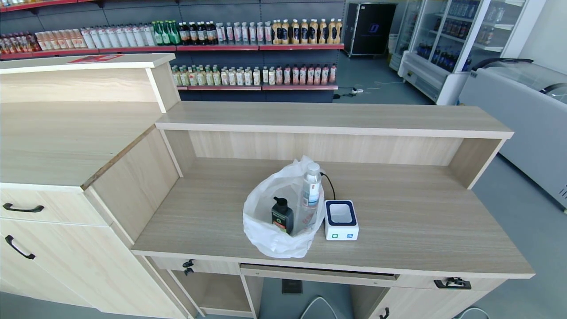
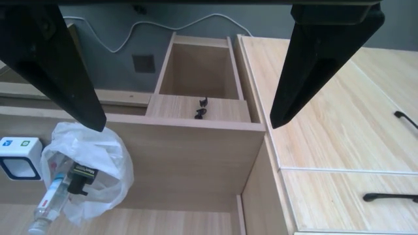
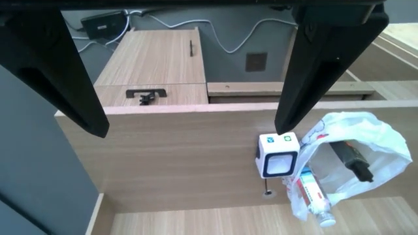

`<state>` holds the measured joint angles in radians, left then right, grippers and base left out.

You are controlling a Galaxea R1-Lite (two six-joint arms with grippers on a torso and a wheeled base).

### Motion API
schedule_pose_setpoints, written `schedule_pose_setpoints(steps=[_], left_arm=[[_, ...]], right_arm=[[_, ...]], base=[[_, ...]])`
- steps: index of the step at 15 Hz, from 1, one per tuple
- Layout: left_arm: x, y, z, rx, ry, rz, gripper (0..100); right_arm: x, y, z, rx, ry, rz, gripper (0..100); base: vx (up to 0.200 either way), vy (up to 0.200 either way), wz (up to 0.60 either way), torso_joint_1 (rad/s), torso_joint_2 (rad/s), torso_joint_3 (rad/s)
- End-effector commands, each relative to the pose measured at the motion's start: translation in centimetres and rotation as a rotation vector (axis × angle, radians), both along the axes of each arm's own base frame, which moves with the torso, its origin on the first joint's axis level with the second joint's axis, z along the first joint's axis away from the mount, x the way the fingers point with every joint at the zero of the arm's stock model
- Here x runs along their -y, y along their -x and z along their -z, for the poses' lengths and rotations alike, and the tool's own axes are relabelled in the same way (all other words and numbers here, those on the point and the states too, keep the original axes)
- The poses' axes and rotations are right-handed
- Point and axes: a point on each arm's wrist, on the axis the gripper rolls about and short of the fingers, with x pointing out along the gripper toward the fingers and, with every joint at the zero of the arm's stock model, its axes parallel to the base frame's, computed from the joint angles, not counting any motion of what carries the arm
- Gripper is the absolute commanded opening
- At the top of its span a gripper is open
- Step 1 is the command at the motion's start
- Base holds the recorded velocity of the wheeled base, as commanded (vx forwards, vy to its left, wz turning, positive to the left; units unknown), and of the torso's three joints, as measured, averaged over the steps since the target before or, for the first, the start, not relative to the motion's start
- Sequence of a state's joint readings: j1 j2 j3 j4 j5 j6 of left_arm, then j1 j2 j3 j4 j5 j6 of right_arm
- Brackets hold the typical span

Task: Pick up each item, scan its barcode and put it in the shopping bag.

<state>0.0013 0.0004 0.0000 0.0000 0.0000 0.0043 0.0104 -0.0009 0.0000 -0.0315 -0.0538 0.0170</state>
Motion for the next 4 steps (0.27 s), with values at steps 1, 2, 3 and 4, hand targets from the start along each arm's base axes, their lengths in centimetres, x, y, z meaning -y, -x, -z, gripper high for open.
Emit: schedule_pose_setpoints(steps=[1,2,3,4], left_arm=[[0.00,0.00,0.00,0.000,0.000,0.000,100],[0.00,0.00,0.00,0.000,0.000,0.000,100],[0.00,0.00,0.00,0.000,0.000,0.000,100],[0.00,0.00,0.00,0.000,0.000,0.000,100]], right_arm=[[0.00,-0.02,-0.01,-0.002,0.000,0.000,100],[0.00,-0.02,-0.01,-0.002,0.000,0.000,100],[0.00,-0.02,-0.01,-0.002,0.000,0.000,100],[0.00,-0.02,-0.01,-0.002,0.000,0.000,100]], base=[[0.000,0.000,0.00,0.000,0.00,0.000],[0.000,0.000,0.00,0.000,0.00,0.000],[0.000,0.000,0.00,0.000,0.00,0.000],[0.000,0.000,0.00,0.000,0.00,0.000]])
